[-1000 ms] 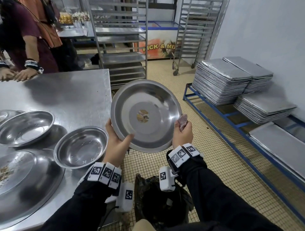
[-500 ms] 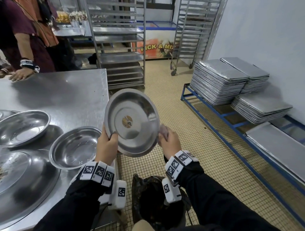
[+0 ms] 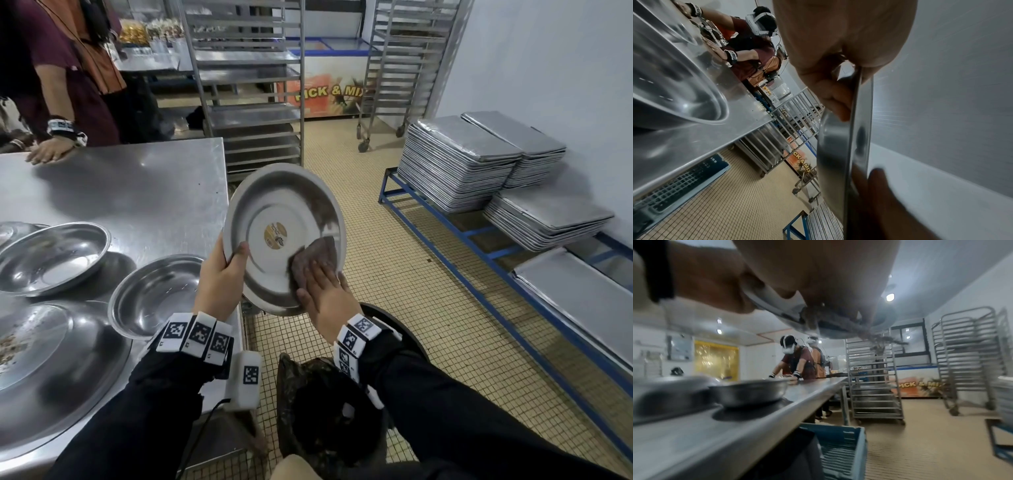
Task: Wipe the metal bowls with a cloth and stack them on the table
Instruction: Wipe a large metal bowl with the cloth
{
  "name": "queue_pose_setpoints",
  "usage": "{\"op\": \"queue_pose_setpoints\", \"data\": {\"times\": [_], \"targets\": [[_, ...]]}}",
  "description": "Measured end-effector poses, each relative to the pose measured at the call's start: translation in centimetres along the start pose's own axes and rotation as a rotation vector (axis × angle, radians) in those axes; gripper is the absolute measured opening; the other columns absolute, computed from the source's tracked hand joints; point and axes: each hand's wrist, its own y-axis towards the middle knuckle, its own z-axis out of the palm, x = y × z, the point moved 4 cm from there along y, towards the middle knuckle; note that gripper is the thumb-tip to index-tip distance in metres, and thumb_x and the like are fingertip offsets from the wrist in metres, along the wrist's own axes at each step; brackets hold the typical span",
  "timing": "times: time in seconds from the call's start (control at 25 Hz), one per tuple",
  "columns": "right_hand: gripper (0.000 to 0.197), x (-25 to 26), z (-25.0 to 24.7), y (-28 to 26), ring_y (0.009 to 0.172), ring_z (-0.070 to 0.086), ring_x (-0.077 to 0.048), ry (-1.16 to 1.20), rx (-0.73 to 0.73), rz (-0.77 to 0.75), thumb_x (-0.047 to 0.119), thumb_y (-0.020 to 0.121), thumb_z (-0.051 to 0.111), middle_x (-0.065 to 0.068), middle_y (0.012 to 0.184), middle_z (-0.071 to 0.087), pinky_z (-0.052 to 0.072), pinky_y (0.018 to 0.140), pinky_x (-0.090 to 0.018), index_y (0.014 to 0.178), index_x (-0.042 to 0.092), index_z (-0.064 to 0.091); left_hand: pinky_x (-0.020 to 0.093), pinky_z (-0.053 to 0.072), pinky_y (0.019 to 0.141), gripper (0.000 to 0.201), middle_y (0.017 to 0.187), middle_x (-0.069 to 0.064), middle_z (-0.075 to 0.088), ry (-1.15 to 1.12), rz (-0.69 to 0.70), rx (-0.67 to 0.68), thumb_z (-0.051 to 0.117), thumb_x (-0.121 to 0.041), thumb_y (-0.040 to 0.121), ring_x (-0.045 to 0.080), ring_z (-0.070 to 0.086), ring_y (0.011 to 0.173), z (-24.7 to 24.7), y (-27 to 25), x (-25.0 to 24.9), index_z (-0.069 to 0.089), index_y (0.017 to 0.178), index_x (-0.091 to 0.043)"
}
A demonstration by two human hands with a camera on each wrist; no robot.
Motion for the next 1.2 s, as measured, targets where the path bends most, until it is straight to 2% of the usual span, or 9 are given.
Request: {"op": "queue_pose_setpoints", "data": {"times": [0.24,0.36,0.52,0.6,0.68,0.84,0.92,1.04,1.2], "targets": [[0.055,6.7,-0.4,-1.1,0.142,0.024,-0.025,0.330,0.014,-0.028,0.052,0.099,0.014,0.000,0.158,0.016,0.028,0.114,-0.045,0.150,0.032,0.016,0.011,0.048,0.060,0.017,0.090,-0.008,0.061,0.080,0.084,-0.010,0.046,-0.019,0.101,-0.008,0.059,0.070,0.5,-0.2,-1.7,0.052,0.117,-0.021],[0.055,5.0,-0.5,-1.2,0.145,0.012,-0.018,0.184,-0.011,-0.004,0.051,0.098,0.011,0.003,0.158,0.016,0.014,0.118,-0.044,0.150,0.032,0.018,0.020,0.048,0.071,0.016,0.093,-0.009,0.062,0.016,0.059,-0.038,0.047,-0.019,0.101,0.001,0.060,0.081,-0.4,0.2,-1.9,0.055,0.113,-0.022],[0.059,-0.8,-1.9,0.3,0.145,-0.014,-0.022,-0.084,-0.116,0.154,0.052,0.096,0.004,-0.001,0.159,-0.009,0.002,0.116,-0.053,0.151,0.030,0.000,0.033,0.051,0.084,0.020,0.104,-0.003,0.067,-0.089,-0.020,-0.005,0.049,-0.019,0.100,0.016,0.063,0.097,-0.8,0.1,-1.5,0.060,0.108,-0.033],[0.060,-2.5,-3.5,1.3,0.145,-0.012,-0.026,-0.008,-0.258,0.217,0.049,0.098,0.015,-0.005,0.158,-0.013,0.010,0.115,-0.049,0.152,0.026,0.001,0.033,0.052,0.080,0.020,0.100,-0.002,0.068,-0.148,-0.072,-0.015,0.050,-0.017,0.099,0.018,0.064,0.094,-0.5,-0.3,-1.2,0.061,0.113,-0.025],[0.061,-3.2,-5.4,2.1,0.143,0.014,-0.029,0.197,-0.412,0.251,0.047,0.099,0.028,-0.007,0.159,0.002,0.033,0.110,-0.043,0.152,0.025,0.007,0.036,0.053,0.070,0.017,0.093,0.001,0.069,-0.200,-0.141,-0.008,0.051,-0.016,0.098,0.021,0.066,0.083,-0.4,-0.5,-0.5,0.062,0.110,-0.023],[0.044,-4.8,-8.5,2.5,0.090,0.061,-0.020,0.501,-0.525,0.344,0.041,0.096,0.047,-0.008,0.108,0.061,0.051,0.070,-0.027,0.131,0.014,0.045,0.032,0.053,0.051,0.023,0.086,0.011,0.069,-0.195,-0.258,0.082,0.052,-0.015,0.096,0.024,0.067,0.066,-1.3,0.3,1.3,0.060,0.118,-0.010],[0.030,-5.4,-8.5,2.5,0.070,0.058,-0.016,0.500,-0.439,0.377,0.038,0.093,0.055,0.000,0.081,0.060,0.042,0.054,-0.019,0.105,0.010,0.054,0.031,0.052,0.047,0.025,0.086,0.015,0.067,-0.195,-0.296,0.109,0.053,-0.014,0.096,0.025,0.066,0.062,-1.8,0.6,1.9,0.059,0.119,-0.008],[0.027,-5.7,-7.1,1.9,0.055,0.045,-0.007,0.577,-0.391,0.433,0.031,0.090,0.062,0.005,0.065,0.049,0.034,0.050,-0.016,0.077,0.013,0.048,0.034,0.056,0.058,0.019,0.091,0.014,0.068,-0.185,-0.267,0.086,0.057,-0.014,0.094,0.028,0.067,0.072,-2.4,0.6,2.0,0.061,0.113,-0.013],[0.024,-4.6,-5.9,0.5,0.055,0.045,-0.006,0.732,-0.638,0.516,0.024,0.089,0.064,0.006,0.065,0.049,0.037,0.047,-0.009,0.077,0.012,0.046,0.031,0.057,0.074,0.037,0.099,0.000,0.066,-0.096,-0.072,0.045,0.063,-0.005,0.088,0.016,0.069,0.087,-1.4,-0.5,0.6,0.052,0.119,-0.022]]}}
